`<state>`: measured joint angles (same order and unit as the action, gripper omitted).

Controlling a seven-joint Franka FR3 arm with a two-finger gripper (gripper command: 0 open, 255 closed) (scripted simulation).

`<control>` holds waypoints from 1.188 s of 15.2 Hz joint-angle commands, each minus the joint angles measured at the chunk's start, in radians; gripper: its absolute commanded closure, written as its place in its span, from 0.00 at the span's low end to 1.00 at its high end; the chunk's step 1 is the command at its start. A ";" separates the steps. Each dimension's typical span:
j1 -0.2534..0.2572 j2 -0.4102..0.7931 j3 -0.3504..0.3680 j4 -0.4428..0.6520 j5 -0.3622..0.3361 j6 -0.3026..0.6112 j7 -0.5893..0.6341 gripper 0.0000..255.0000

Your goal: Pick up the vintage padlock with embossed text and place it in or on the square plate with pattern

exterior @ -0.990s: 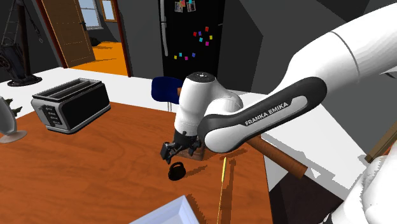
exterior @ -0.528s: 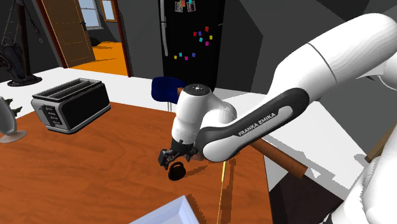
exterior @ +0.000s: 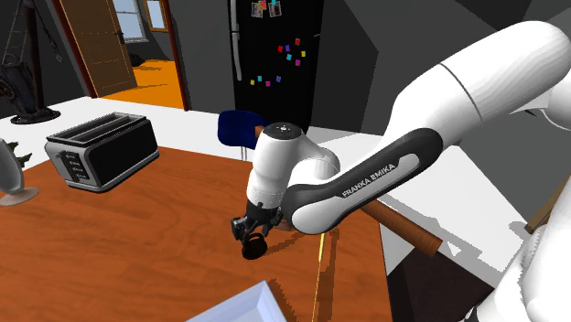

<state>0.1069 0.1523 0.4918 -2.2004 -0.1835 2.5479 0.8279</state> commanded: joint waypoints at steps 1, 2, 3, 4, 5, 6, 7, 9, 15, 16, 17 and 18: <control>0.000 0.000 0.000 0.000 0.000 0.000 0.000 1.00; 0.000 0.000 0.000 0.000 0.000 0.000 0.000 1.00; 0.000 0.000 0.000 0.000 0.000 0.000 0.000 1.00; 0.000 0.000 0.000 0.000 0.000 0.000 0.000 1.00; 0.000 0.000 0.000 0.000 0.000 0.000 0.000 1.00; 0.000 0.000 0.000 0.000 0.000 0.000 0.000 1.00; 0.000 0.000 0.000 0.000 0.000 0.000 0.000 1.00; 0.000 0.000 0.000 0.000 0.000 0.000 0.000 1.00; -0.010 -0.054 0.013 0.026 0.054 -0.072 -0.040 1.00; -0.011 -0.063 0.014 0.031 0.062 -0.084 -0.046 1.00; -0.012 -0.071 0.015 0.037 0.070 -0.096 -0.051 1.00; -0.013 -0.079 0.016 0.042 0.077 -0.109 -0.057 1.00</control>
<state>0.0943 0.0813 0.5063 -2.1649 -0.1136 2.4532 0.7754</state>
